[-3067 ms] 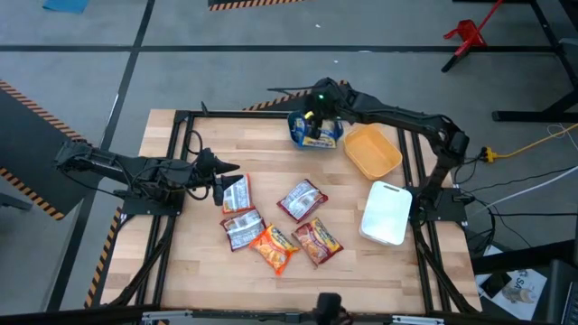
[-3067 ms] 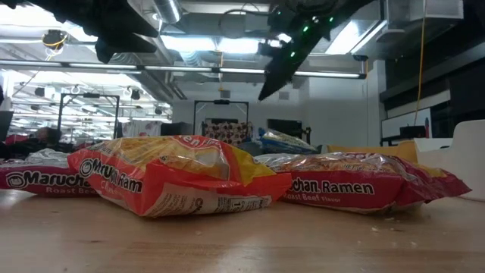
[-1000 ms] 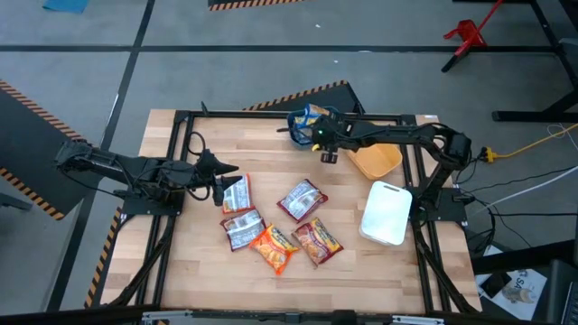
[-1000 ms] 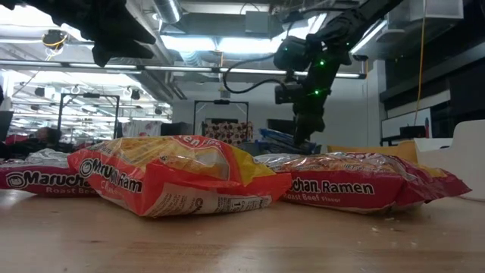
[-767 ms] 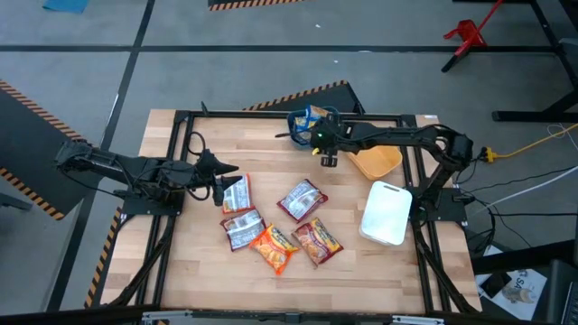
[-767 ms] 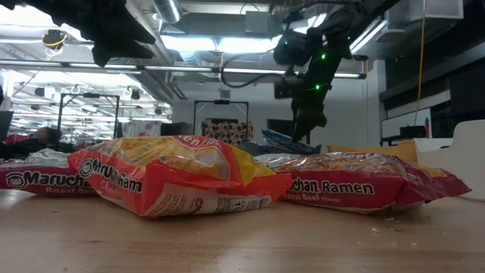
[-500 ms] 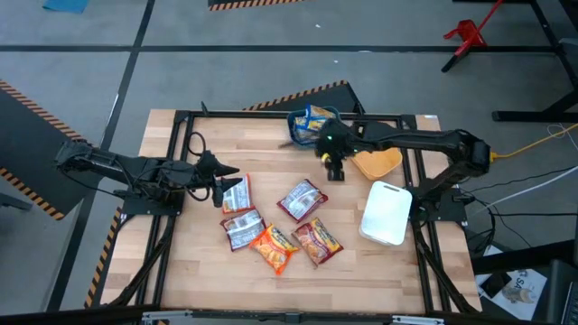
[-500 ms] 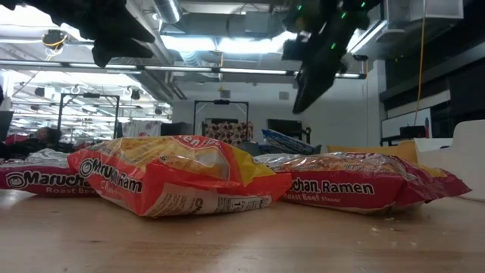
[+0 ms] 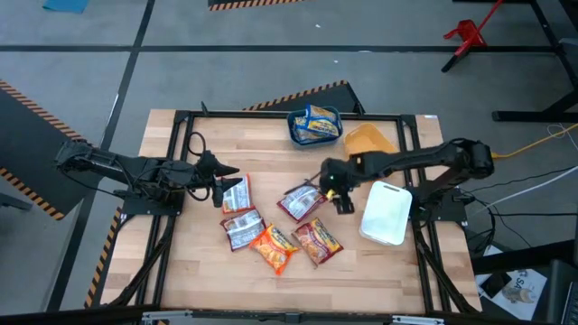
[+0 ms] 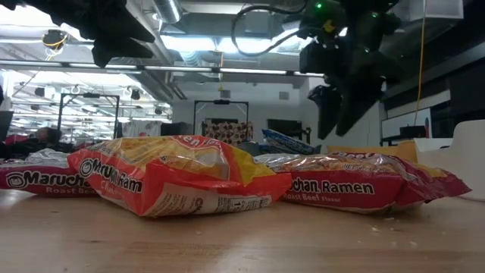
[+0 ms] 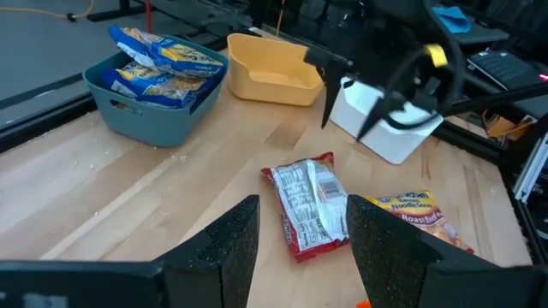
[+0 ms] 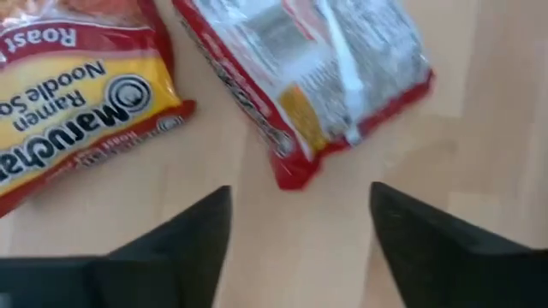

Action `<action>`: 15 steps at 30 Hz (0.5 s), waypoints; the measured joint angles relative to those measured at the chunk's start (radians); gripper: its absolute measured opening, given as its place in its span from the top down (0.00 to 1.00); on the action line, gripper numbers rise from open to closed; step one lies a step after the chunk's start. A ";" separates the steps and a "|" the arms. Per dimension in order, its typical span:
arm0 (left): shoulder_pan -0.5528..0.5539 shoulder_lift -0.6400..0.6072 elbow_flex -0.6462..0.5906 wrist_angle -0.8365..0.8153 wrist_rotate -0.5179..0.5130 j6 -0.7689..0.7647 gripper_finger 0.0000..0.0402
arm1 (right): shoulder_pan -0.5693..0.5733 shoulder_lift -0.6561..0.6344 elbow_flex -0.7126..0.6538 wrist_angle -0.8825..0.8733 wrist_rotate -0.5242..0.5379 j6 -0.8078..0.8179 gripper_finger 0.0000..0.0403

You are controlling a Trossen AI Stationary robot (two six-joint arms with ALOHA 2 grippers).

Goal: Sort Maruchan noodles
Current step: Put the top red noodle pack into the yellow bin

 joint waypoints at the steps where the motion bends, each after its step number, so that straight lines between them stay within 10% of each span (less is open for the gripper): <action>1: 0.000 0.000 0.000 0.000 0.000 0.000 0.58 | 0.013 0.000 -0.016 0.030 0.006 0.008 0.31; 6: 0.000 0.000 0.000 0.000 0.000 -0.004 0.58 | 0.052 0.002 -0.061 0.141 0.011 0.075 0.14; 15: 0.000 0.000 0.000 0.009 -0.011 -0.005 0.58 | 0.048 0.115 -0.066 0.256 0.031 0.099 0.11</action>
